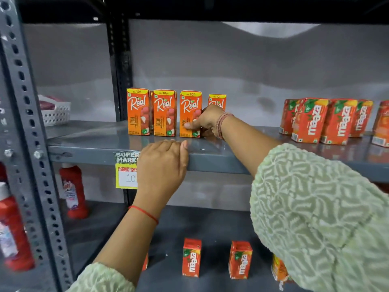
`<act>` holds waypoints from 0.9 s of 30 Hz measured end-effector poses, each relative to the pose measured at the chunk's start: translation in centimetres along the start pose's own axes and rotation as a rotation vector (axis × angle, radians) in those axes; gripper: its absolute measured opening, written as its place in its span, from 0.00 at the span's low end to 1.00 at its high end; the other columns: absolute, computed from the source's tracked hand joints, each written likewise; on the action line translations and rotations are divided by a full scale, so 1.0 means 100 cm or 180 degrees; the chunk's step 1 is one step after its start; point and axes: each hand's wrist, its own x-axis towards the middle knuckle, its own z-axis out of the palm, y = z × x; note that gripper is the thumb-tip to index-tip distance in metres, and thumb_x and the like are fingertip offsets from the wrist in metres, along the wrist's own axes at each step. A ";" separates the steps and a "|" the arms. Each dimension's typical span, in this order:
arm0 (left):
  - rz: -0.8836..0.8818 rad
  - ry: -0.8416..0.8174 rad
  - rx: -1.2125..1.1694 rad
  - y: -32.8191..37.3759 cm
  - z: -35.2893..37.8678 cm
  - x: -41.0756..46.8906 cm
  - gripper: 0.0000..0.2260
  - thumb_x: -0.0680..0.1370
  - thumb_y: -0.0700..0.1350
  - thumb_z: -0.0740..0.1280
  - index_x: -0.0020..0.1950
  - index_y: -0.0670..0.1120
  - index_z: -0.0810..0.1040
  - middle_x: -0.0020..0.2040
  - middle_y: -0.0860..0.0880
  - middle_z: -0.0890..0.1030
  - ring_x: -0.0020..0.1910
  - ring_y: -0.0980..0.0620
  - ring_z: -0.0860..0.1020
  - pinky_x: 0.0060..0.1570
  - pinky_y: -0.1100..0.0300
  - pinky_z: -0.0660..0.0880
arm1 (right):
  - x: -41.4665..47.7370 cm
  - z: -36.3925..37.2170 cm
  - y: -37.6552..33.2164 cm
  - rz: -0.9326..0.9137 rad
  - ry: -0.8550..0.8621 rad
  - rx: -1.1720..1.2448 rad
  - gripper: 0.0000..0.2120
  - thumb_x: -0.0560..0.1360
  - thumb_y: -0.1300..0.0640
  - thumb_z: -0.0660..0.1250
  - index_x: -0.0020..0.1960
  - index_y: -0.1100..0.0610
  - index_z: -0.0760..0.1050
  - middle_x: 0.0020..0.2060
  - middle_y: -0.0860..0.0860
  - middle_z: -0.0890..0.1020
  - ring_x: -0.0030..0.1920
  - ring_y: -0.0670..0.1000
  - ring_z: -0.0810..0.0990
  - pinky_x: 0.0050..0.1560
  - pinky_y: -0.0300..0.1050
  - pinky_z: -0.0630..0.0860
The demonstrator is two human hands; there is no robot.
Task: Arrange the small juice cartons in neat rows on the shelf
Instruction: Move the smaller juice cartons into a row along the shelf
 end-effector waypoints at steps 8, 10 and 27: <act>-0.0049 -0.0073 -0.0043 0.003 0.000 0.000 0.19 0.77 0.43 0.57 0.33 0.40 0.81 0.31 0.44 0.83 0.28 0.45 0.80 0.31 0.60 0.72 | -0.003 0.000 0.002 -0.0062 0.0096 -0.0226 0.27 0.66 0.51 0.75 0.61 0.60 0.73 0.59 0.55 0.80 0.61 0.57 0.78 0.64 0.53 0.74; -0.0052 -0.0117 -0.0045 0.003 -0.001 0.000 0.19 0.77 0.43 0.57 0.33 0.40 0.82 0.31 0.44 0.83 0.28 0.45 0.80 0.31 0.60 0.73 | -0.003 -0.001 0.003 -0.0069 0.0087 -0.0229 0.27 0.65 0.51 0.75 0.61 0.60 0.73 0.59 0.55 0.80 0.61 0.57 0.78 0.63 0.54 0.74; -0.0206 -0.0485 -0.0018 0.008 -0.009 0.002 0.19 0.77 0.43 0.56 0.34 0.39 0.82 0.32 0.43 0.84 0.29 0.44 0.81 0.33 0.59 0.75 | -0.002 -0.003 0.007 -0.0039 -0.0023 -0.0060 0.29 0.66 0.53 0.75 0.63 0.61 0.72 0.62 0.56 0.78 0.63 0.58 0.75 0.66 0.55 0.72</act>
